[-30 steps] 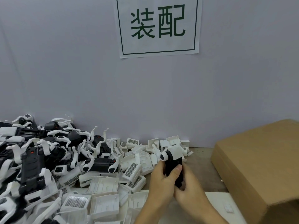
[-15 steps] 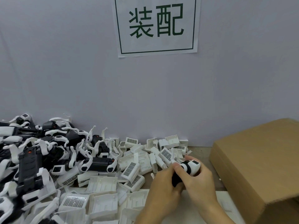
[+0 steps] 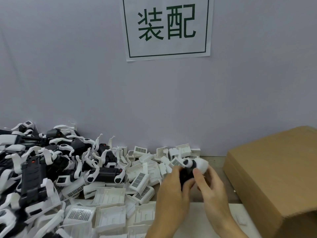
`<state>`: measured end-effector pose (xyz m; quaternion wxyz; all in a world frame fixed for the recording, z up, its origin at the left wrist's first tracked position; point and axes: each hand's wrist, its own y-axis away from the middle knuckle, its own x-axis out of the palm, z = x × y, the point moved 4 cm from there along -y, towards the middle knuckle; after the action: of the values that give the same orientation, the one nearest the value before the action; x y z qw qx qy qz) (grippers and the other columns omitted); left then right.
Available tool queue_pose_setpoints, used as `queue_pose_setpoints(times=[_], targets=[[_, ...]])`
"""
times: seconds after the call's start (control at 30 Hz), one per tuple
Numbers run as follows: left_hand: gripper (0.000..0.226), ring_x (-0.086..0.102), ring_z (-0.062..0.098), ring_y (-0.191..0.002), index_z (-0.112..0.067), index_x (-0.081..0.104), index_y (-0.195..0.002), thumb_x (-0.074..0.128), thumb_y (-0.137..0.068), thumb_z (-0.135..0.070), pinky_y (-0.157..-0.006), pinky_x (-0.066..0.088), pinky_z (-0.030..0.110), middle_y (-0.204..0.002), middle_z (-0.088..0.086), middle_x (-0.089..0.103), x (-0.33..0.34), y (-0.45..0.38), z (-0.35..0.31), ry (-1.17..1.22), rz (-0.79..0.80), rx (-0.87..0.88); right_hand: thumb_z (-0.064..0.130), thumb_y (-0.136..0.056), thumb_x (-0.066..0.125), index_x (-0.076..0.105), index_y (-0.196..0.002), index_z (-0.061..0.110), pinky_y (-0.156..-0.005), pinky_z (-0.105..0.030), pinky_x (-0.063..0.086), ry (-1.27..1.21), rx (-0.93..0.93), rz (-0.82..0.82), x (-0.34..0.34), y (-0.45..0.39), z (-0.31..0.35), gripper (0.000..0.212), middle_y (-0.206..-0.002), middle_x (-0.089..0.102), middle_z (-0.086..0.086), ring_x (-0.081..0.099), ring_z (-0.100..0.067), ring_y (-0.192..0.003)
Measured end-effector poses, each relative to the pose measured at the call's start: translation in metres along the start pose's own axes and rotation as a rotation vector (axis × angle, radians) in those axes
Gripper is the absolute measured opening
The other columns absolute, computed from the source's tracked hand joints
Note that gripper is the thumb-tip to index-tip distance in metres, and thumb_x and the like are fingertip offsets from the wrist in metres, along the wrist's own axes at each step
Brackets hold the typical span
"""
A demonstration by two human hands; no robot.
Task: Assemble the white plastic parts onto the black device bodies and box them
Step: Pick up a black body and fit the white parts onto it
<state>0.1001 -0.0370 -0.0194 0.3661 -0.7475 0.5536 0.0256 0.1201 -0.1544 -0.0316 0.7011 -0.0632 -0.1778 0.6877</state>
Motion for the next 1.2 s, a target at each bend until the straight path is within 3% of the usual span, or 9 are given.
queue_pose_setpoints(times=[0.13, 0.23, 0.37, 0.53, 0.8, 0.87, 0.97, 1.13, 1.2], targets=[[0.019, 0.067, 0.018, -0.086, -0.03, 0.068, -0.096, 0.052, -0.103, -0.024, -0.078, 0.054, 0.036, -0.089, -0.002, 0.071, -0.01, -0.006, 0.008, 0.311, -0.227, -0.204, 0.039, -0.098, 0.055, 0.055, -0.137, 0.029, -0.108, -0.037, 0.043, 0.012, 0.066, -0.012, -0.003, -0.001, -0.009, 0.04, -0.128, 0.063, 0.018, 0.056, -0.003, -0.123], [0.042, 0.063, 0.03, -0.077, -0.012, 0.069, -0.09, 0.04, -0.106, -0.038, -0.072, 0.051, 0.04, -0.083, 0.014, 0.071, -0.01, -0.003, 0.019, 0.619, -0.266, -0.518, 0.026, -0.103, 0.05, 0.066, -0.12, 0.031, -0.092, -0.027, 0.046, 0.075, 0.128, 0.026, -0.001, -0.004, -0.015, 0.023, -0.114, 0.068, 0.014, 0.061, -0.007, -0.113], [0.058, 0.068, 0.028, -0.07, -0.011, 0.075, -0.082, 0.056, -0.082, -0.066, -0.067, 0.056, 0.038, -0.076, 0.01, 0.069, -0.006, -0.001, 0.016, 1.068, -0.164, -0.716, 0.029, -0.103, 0.049, 0.078, -0.097, 0.027, -0.084, -0.044, 0.054, -0.047, 0.19, 0.142, 0.008, -0.002, -0.014, 0.03, -0.096, 0.076, -0.003, 0.07, -0.028, -0.096], [0.048, 0.069, 0.033, -0.081, -0.002, 0.054, -0.124, 0.066, -0.092, -0.036, -0.077, 0.057, 0.053, -0.096, 0.018, 0.068, -0.01, -0.002, 0.012, 1.057, -0.214, -0.75, 0.043, -0.083, 0.058, 0.076, -0.109, 0.022, -0.078, -0.045, 0.058, -0.164, 0.175, 0.305, 0.013, 0.001, -0.01, 0.038, -0.105, 0.075, -0.011, 0.07, -0.023, -0.093], [0.051, 0.067, 0.039, -0.09, 0.004, 0.067, -0.116, 0.046, -0.102, -0.041, -0.097, 0.05, 0.056, -0.1, 0.02, 0.074, -0.012, 0.0, 0.015, 1.144, -0.235, -0.753, 0.027, -0.081, 0.068, 0.07, -0.103, 0.037, -0.084, -0.024, 0.053, 0.195, -0.073, 0.27, 0.012, 0.01, 0.005, 0.024, -0.102, 0.071, 0.008, 0.066, -0.012, -0.099], [0.056, 0.067, 0.044, -0.093, 0.001, 0.067, -0.12, 0.037, -0.105, -0.044, -0.087, 0.054, 0.054, -0.112, 0.025, 0.072, -0.013, 0.001, 0.013, 1.092, -0.182, -0.736, 0.015, -0.089, 0.07, 0.067, -0.101, 0.037, -0.073, -0.024, 0.053, 0.195, -0.039, 0.261, 0.015, 0.011, 0.003, 0.025, -0.095, 0.071, 0.006, 0.068, -0.013, -0.087], [0.055, 0.064, 0.031, -0.063, -0.005, 0.068, -0.12, 0.034, -0.105, -0.046, -0.049, 0.044, 0.029, -0.101, 0.024, 0.07, -0.012, 0.002, 0.013, 1.061, -0.121, -0.724, 0.016, -0.095, 0.067, 0.061, -0.112, 0.026, -0.062, -0.028, 0.052, 0.113, 0.119, 0.295, 0.023, 0.013, -0.002, 0.021, -0.089, 0.073, -0.001, 0.069, -0.018, -0.073], [0.041, 0.059, 0.03, -0.063, -0.009, 0.066, -0.117, 0.037, -0.107, -0.037, -0.04, 0.039, 0.023, -0.104, 0.021, 0.068, -0.008, 0.001, 0.008, 1.01, -0.086, -0.654, 0.012, -0.099, 0.059, 0.062, -0.11, 0.007, -0.053, -0.031, 0.042, -0.003, 0.306, 0.31, 0.028, 0.01, -0.013, 0.013, -0.071, 0.069, -0.009, 0.061, -0.023, -0.058], [0.038, 0.061, 0.033, -0.075, -0.009, 0.066, -0.113, 0.037, -0.108, -0.032, -0.048, 0.047, 0.029, -0.106, 0.019, 0.072, -0.008, 0.001, 0.008, 1.012, -0.107, -0.639, 0.005, -0.099, 0.056, 0.062, -0.109, 0.003, -0.051, -0.029, 0.041, -0.077, 0.357, 0.331, 0.029, 0.011, -0.014, 0.012, -0.068, 0.066, -0.01, 0.056, -0.022, -0.054]])
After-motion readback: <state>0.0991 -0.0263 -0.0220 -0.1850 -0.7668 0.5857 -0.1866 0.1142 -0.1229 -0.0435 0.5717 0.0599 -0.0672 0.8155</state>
